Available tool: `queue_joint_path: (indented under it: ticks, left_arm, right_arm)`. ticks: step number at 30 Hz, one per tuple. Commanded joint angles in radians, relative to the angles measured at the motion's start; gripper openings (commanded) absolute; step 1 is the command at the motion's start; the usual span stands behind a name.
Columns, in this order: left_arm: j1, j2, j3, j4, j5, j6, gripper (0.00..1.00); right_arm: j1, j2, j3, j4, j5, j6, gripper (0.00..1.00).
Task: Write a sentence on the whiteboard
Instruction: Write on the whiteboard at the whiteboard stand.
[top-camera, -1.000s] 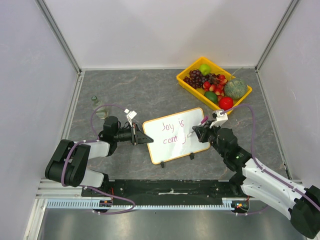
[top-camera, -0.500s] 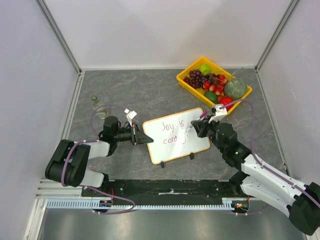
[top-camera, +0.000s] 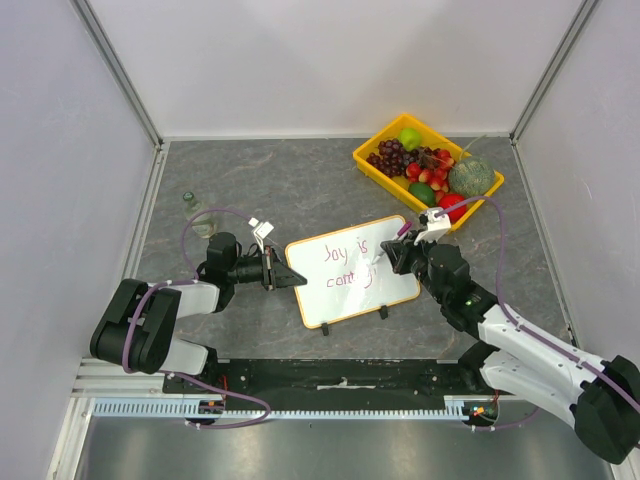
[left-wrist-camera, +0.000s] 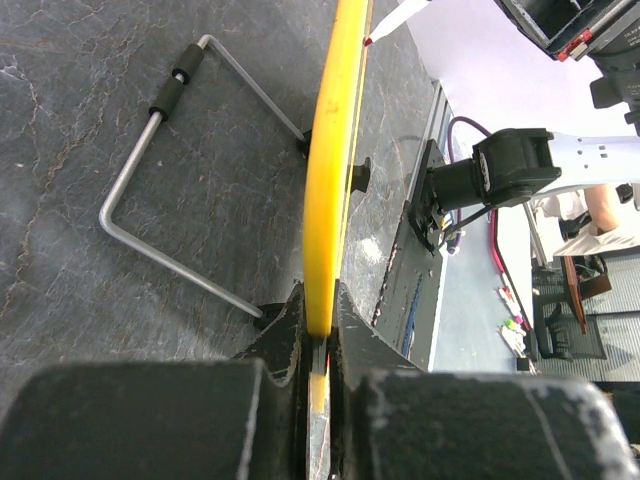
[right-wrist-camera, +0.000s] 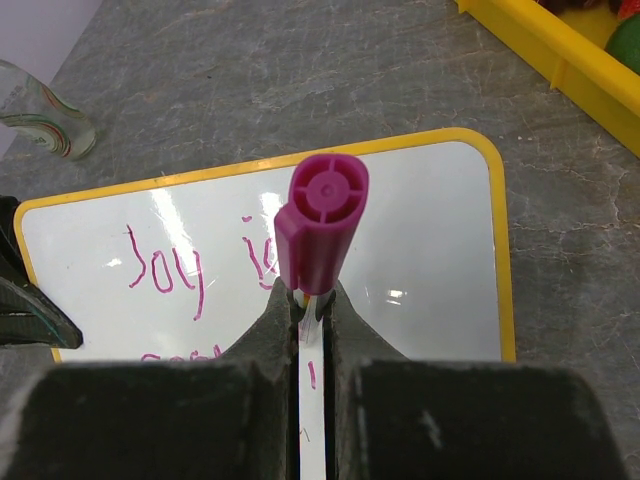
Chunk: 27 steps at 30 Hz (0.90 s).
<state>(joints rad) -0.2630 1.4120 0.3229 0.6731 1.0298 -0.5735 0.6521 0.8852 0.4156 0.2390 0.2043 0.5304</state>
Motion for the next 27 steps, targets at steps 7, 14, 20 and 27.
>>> queue_joint_path:
  ticks: [7, 14, 20, 27]
  left_arm:
    - [-0.001, 0.022, 0.013, -0.02, -0.048, 0.015, 0.02]
    - [0.001, 0.019, 0.011, -0.02, -0.047, 0.015, 0.02]
    - [-0.001, 0.021, 0.013, -0.018, -0.048, 0.015, 0.02]
    - [-0.001, 0.019, 0.011, -0.02, -0.047, 0.015, 0.02]
  right_arm:
    - [-0.012, -0.107, 0.011, -0.021, 0.0, 0.006, 0.0]
    - [-0.026, -0.111, -0.011, -0.05, 0.012, 0.0, 0.0]
    - [-0.035, -0.106, -0.027, -0.058, 0.012, 0.005, 0.0]
    - [-0.039, -0.08, -0.038, -0.053, 0.017, -0.004, 0.0]
